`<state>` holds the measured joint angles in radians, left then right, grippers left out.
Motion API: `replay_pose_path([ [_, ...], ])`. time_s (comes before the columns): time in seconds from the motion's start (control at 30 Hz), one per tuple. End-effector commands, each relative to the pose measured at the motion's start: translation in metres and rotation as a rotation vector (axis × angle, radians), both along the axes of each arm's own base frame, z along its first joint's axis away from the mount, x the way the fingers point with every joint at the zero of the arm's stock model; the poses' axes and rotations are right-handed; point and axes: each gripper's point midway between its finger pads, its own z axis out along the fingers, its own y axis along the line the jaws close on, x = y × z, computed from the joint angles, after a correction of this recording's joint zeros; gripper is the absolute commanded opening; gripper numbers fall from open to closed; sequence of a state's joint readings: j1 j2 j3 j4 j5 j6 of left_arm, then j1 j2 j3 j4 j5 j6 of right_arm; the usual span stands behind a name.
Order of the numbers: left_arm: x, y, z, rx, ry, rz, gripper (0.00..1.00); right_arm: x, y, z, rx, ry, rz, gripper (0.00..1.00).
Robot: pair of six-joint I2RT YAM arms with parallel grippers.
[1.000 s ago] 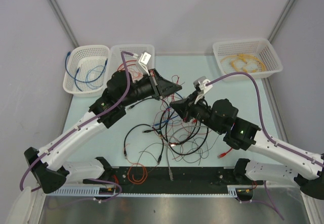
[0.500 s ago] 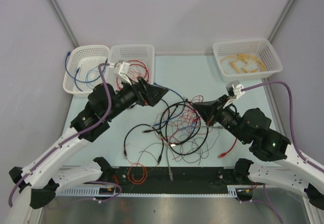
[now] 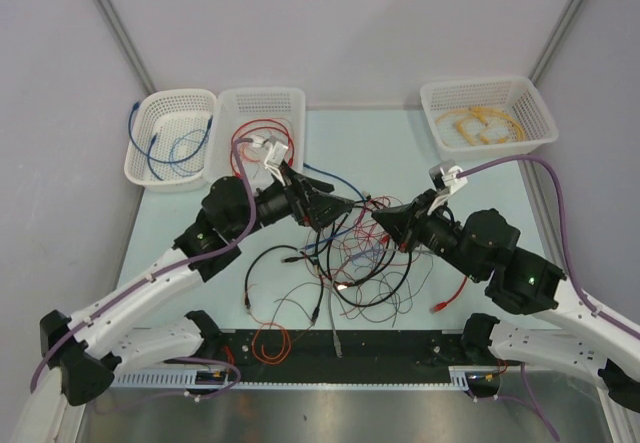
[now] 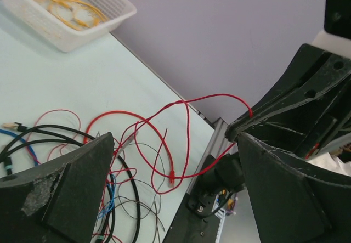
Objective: Untangle the cables
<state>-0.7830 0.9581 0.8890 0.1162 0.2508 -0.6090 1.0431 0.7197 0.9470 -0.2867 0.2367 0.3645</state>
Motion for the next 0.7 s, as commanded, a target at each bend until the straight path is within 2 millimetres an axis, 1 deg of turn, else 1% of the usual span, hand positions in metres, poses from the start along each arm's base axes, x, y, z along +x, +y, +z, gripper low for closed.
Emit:
replay_pose_path([
  [0.0,-0.011,-0.024,0.007,-0.064,-0.027,-0.153,1.0,-0.012,-0.001,0.039,0.084,-0.047,0.059,0.0],
  [0.03,-0.01,-0.027,0.007,-0.063,-0.021,-0.161,0.99,-0.014,0.0,0.039,0.085,-0.046,0.068,0.0],
  [0.1,-0.009,-0.035,-0.001,-0.047,0.001,-0.192,0.97,-0.014,-0.001,0.042,0.091,-0.046,0.068,0.0],
  [0.23,-0.013,-0.042,-0.007,-0.036,0.006,-0.233,0.9,-0.016,-0.003,0.044,0.101,-0.044,0.066,0.0],
  [0.37,-0.019,-0.043,-0.006,-0.047,-0.012,-0.263,0.86,-0.015,-0.003,0.043,0.099,-0.039,0.063,0.0],
  [0.47,-0.022,-0.045,-0.002,-0.061,-0.019,-0.284,0.76,-0.015,-0.001,0.043,0.098,-0.038,0.066,0.0],
  [0.5,-0.024,-0.046,-0.003,-0.062,-0.023,-0.295,0.63,-0.015,-0.001,0.043,0.098,-0.036,0.066,0.0],
  [0.57,-0.027,-0.048,-0.001,-0.07,-0.035,-0.317,0.39,-0.015,-0.001,0.042,0.096,-0.036,0.068,0.0],
  [0.6,-0.028,-0.048,0.001,-0.075,-0.036,-0.322,0.21,-0.014,-0.001,0.041,0.094,-0.036,0.065,0.0],
  [0.67,-0.031,-0.05,0.002,-0.082,-0.044,-0.337,0.05,-0.014,-0.002,0.041,0.093,-0.035,0.06,0.0],
])
